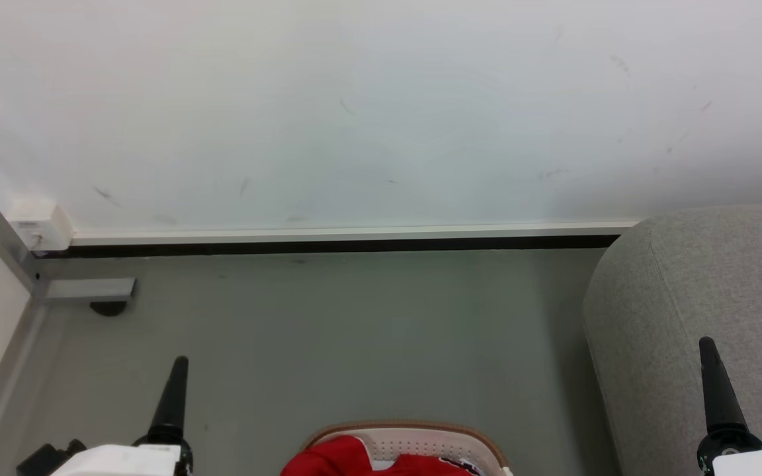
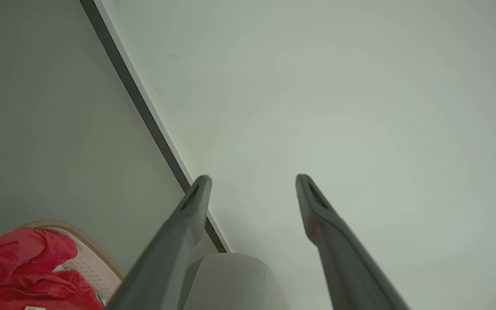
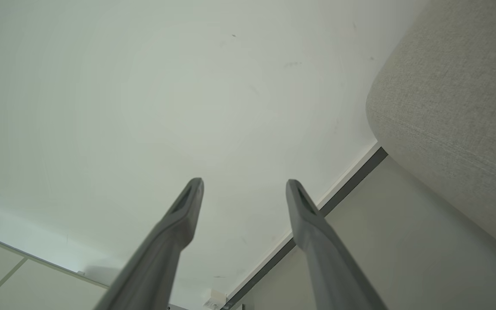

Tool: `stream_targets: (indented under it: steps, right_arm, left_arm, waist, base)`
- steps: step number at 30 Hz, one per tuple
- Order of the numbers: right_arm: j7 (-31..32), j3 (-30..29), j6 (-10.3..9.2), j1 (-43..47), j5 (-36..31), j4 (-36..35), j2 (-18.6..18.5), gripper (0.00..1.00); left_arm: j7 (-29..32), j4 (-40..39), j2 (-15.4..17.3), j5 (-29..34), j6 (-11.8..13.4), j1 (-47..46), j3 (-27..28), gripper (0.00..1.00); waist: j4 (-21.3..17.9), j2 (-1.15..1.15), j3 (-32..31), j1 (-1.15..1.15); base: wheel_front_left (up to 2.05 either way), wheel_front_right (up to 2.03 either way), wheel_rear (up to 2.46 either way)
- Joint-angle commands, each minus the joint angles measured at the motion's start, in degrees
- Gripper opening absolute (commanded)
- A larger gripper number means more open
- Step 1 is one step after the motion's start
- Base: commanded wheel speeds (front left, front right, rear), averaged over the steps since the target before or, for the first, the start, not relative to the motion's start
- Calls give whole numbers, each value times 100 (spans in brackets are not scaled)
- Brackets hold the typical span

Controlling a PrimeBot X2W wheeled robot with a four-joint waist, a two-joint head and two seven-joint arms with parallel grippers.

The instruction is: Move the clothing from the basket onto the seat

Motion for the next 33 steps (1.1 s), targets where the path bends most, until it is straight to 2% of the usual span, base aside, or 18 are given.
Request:
stream_targets:
  steps: [1,15,33]
  right_arm:
    - [-37,-64,-2,-26,-398,-133,-24,100]
    - [-117,-320,-4,116,-2431,-185,183,100]
    - [-212,-602,-5,175,-4435,17,414,100]
  left_arm:
    - [-92,-109,37,294,27,-49,-18,100]
    - [-400,-269,43,2079,127,107,-220,100]
    - [-739,-203,88,3871,197,211,-425,100]
  waist:
    - [3,0,2,0]
    - [16,0,20,0]
    - [51,0,-10,0]
  base:
    - [0,0,0]
    - [0,0,0]
    - [0,0,0]
